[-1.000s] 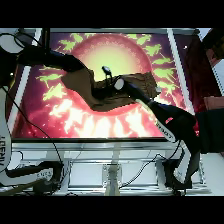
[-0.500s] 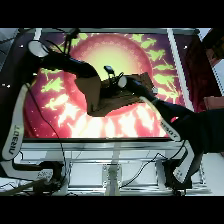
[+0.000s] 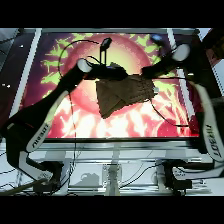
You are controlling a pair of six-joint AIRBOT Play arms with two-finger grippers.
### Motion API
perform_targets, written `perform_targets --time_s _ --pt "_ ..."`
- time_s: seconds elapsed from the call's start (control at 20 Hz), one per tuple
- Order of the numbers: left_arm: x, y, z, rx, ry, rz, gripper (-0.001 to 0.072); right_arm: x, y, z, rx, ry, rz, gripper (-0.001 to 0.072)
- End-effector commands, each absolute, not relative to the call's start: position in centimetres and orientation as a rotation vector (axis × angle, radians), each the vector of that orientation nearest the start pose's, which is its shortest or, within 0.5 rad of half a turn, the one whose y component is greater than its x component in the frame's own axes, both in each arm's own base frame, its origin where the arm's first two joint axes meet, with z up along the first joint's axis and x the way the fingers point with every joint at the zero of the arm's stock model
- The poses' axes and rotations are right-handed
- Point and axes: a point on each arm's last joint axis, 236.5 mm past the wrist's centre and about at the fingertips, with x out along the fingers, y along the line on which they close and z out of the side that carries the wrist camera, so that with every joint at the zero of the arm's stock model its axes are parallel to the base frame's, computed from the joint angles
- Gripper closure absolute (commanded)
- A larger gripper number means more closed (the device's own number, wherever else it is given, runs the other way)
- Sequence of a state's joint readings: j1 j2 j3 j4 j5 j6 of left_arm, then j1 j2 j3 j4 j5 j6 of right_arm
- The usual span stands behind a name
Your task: Fold the clothes and pants, and hang the long-sleeved shirts on hangers.
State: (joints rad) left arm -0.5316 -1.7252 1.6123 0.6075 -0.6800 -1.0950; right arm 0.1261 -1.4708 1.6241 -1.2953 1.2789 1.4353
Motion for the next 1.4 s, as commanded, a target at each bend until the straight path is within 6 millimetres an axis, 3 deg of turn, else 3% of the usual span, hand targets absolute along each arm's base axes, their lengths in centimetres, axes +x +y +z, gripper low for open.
perform_targets --time_s 0.0,0.15,0.3,0.35,0.45,0.5,0.7,0.9,1.0,1.05,1.15,1.25,1.35 --pt "47.5 -44.2 10.4 -0.361 0.583 -0.831 0.0688 43.7 7.0 15.9 0.044 0.991 0.287 0.0682" --pt "47.4 -46.0 8.8 -0.411 0.587 -0.794 0.0687 42.9 6.3 18.2 0.043 0.936 0.273 0.0682" --pt "46.5 -47.9 7.2 -0.411 0.6 -0.8 0.0685 42.9 6.2 18.4 0.041 0.931 0.27 0.0682" --pt "46.8 -48.1 7.3 -0.415 0.58 -0.788 0.0624 43.0 6.0 18.3 0.036 0.93 0.263 0.0682" --pt "47.5 -47.9 8.2 -0.428 0.535 -0.763 0.0256 43.4 5.5 18.0 0.023 0.932 0.247 0.0682" --pt "47.6 -48.0 8.8 -0.431 0.525 -0.767 0.0207 43.6 5.2 17.7 0.014 0.935 0.235 0.0682" --pt "48.1 -46.9 12.2 -0.447 0.471 -0.769 0.0207 44.9 3.9 15.9 -0.022 0.944 0.186 0.0682" --pt "49.5 -43.2 14.9 -0.45 0.48 -0.777 0.0207 46.9 0.4 10.9 -0.054 0.989 0.098 0.0683" --pt "49.9 -40.9 15.5 -0.446 0.515 -0.788 0.0207 48.1 -2.0 6.6 0.006 1.046 0.058 0.0683" --pt "50.1 -39.7 15.5 -0.443 0.542 -0.796 0.0207 48.5 -2.1 4.5 0.068 1.083 0.067 0.0683" --pt "50.0 -38.0 14.8 -0.433 0.602 -0.813 0.021 49.9 0.5 1.9 0.22 1.092 0.166 0.0683" --pt "49.8 -37.1 14.0 -0.426 0.653 -0.828 0.0223 52.1 3.9 0.8 0.322 1.038 0.259 0.0683" --pt "49.6 -36.7 13.7 -0.422 0.676 -0.837 0.0223 54.0 4.7 -0.6 0.275 1.002 0.262 0.0677"
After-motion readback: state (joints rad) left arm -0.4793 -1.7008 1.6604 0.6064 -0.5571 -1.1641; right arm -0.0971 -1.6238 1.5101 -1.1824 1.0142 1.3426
